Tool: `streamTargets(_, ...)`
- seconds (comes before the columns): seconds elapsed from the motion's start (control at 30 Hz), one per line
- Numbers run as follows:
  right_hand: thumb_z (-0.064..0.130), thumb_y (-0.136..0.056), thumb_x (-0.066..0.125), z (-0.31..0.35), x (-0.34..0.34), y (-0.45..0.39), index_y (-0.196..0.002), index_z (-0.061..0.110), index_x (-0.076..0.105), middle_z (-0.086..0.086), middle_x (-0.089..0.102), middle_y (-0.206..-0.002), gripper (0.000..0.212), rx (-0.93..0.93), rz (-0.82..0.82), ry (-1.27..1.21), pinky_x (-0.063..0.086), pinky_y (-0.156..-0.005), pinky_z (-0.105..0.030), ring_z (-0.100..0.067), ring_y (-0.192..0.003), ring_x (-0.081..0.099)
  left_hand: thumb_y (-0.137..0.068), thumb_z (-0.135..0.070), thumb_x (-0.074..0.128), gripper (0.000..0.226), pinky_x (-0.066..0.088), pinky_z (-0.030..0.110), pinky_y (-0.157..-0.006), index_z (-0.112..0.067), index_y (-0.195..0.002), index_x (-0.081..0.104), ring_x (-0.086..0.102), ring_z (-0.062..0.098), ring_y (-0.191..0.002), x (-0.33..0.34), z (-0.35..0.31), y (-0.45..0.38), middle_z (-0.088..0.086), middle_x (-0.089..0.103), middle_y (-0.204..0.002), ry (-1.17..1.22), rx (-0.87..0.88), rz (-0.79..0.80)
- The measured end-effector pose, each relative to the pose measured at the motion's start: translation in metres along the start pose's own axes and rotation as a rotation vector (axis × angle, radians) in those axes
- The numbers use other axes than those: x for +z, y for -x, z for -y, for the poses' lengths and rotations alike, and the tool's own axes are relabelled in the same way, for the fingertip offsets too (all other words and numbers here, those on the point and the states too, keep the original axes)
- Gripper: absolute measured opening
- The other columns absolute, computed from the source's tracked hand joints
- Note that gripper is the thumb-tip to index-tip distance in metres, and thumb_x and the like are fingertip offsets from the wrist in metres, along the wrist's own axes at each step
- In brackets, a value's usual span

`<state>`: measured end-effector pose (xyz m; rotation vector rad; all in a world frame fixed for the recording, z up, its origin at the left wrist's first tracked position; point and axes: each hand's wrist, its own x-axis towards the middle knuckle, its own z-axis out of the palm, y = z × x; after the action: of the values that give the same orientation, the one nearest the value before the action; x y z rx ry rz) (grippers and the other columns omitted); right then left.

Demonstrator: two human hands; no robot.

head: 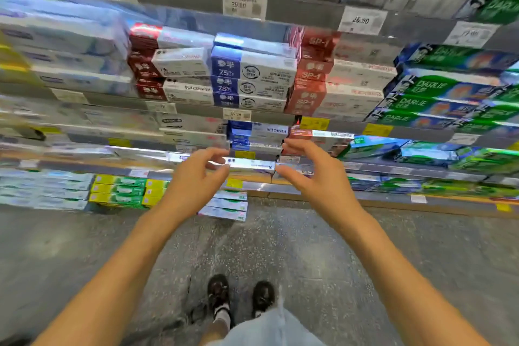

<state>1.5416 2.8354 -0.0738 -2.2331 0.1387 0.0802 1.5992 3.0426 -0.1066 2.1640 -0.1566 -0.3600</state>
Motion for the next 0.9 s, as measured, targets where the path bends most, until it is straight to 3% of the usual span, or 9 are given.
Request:
streamTargets(0.13, 0.031, -0.085, 0.068, -0.069, 0.063, -0.029, -0.127, 0.017, 0.055, 0.008, 0.057, -0.121, 0.047, 0.096, 0.079, 0.029, 0.037, -0.095, -0.018, -0.004, -0.109, 0.048, -0.09, -0.015, 0.059, 0.027, 0.037, 0.022, -0.076, -0.012, -0.117, 0.06, 0.055, 0.015, -0.091, 0.037, 0.079, -0.035, -0.002, 0.058, -0.099, -0.099, -0.067, 0.075)
streamTargets(0.27, 0.028, -0.085, 0.068, -0.158, 0.139, -0.057, -0.129, 0.014, 0.054, 0.001, 0.056, -0.128, 0.048, 0.188, 0.179, 0.067, 0.03, -0.087, -0.013, -0.013, -0.12, 0.048, -0.088, -0.014, 0.063, 0.032, 0.031, 0.017, -0.071, -0.01, -0.119, 0.061, 0.053, 0.014, -0.087, 0.085, 0.189, -0.073, -0.002, 0.056, -0.098, -0.224, -0.093, 0.143)
streamTargets(0.33, 0.028, -0.086, 0.067, -0.207, 0.176, -0.072, -0.13, 0.014, 0.052, -0.001, 0.054, -0.132, 0.049, 0.196, 0.202, 0.055, 0.032, -0.087, -0.016, -0.017, -0.121, 0.05, -0.087, -0.017, 0.065, 0.036, 0.033, 0.022, -0.072, -0.012, -0.122, 0.059, 0.054, 0.018, -0.088, 0.113, 0.248, -0.096, 0.001, 0.058, -0.099, -0.297, -0.116, 0.21)
streamTargets(0.43, 0.024, -0.087, 0.067, -0.271, 0.227, -0.096, -0.133, 0.01, 0.05, -0.004, 0.054, -0.133, 0.051, 0.155, 0.228, 0.108, 0.031, -0.082, -0.01, -0.017, -0.12, 0.051, -0.082, -0.021, 0.07, 0.04, 0.042, 0.031, -0.08, -0.008, -0.12, 0.06, 0.058, 0.031, -0.099, 0.153, 0.324, -0.131, 0.011, 0.062, -0.108, -0.404, -0.118, 0.257)
streamTargets(0.53, 0.026, -0.085, 0.069, -0.342, 0.293, -0.127, -0.13, 0.009, 0.053, -0.009, 0.057, -0.129, 0.05, 0.139, 0.259, 0.209, 0.039, -0.096, -0.026, -0.024, -0.118, 0.051, -0.079, -0.023, 0.073, 0.048, 0.04, 0.034, -0.085, -0.004, -0.121, 0.059, 0.053, 0.034, -0.111, 0.204, 0.388, -0.163, 0.019, 0.059, -0.12, -0.521, 0.013, 0.288)
streamTargets(0.6, 0.032, -0.082, 0.07, -0.395, 0.344, -0.145, -0.13, 0.012, 0.053, -0.012, 0.056, -0.128, 0.055, 0.129, 0.31, 0.31, 0.043, -0.096, -0.04, -0.03, -0.117, 0.05, -0.077, -0.044, 0.073, 0.077, 0.039, 0.038, -0.094, -0.013, -0.14, 0.041, 0.042, 0.032, -0.125, 0.24, 0.433, -0.181, 0.015, 0.046, -0.138, -0.782, 0.045, 0.428)
streamTargets(0.7, 0.043, -0.081, 0.069, -0.458, 0.411, -0.167, -0.138, 0.011, 0.039, -0.011, 0.044, -0.135, 0.072, 0.036, 0.431, 0.59, 0.039, -0.097, -0.04, -0.031, -0.122, 0.039, -0.067, -0.067, 0.068, 0.112, 0.038, 0.042, -0.102, -0.021, -0.151, 0.011, 0.033, 0.032, -0.132, 0.285, 0.502, -0.208, 0.011, 0.03, -0.147, -1.121, 0.067, 0.516)
streamTargets(0.9, 0.059, -0.075, 0.066, -0.523, 0.483, -0.185, -0.141, 0.011, 0.031, -0.012, 0.037, -0.138, 0.089, -0.162, 0.403, 0.811, 0.035, -0.097, -0.041, -0.03, -0.126, 0.033, -0.06, -0.075, 0.064, 0.125, 0.029, 0.041, -0.106, -0.017, -0.149, -0.002, 0.023, 0.028, -0.135, 0.335, 0.58, -0.23, 0.007, 0.019, -0.149, -1.311, 0.244, 0.418)
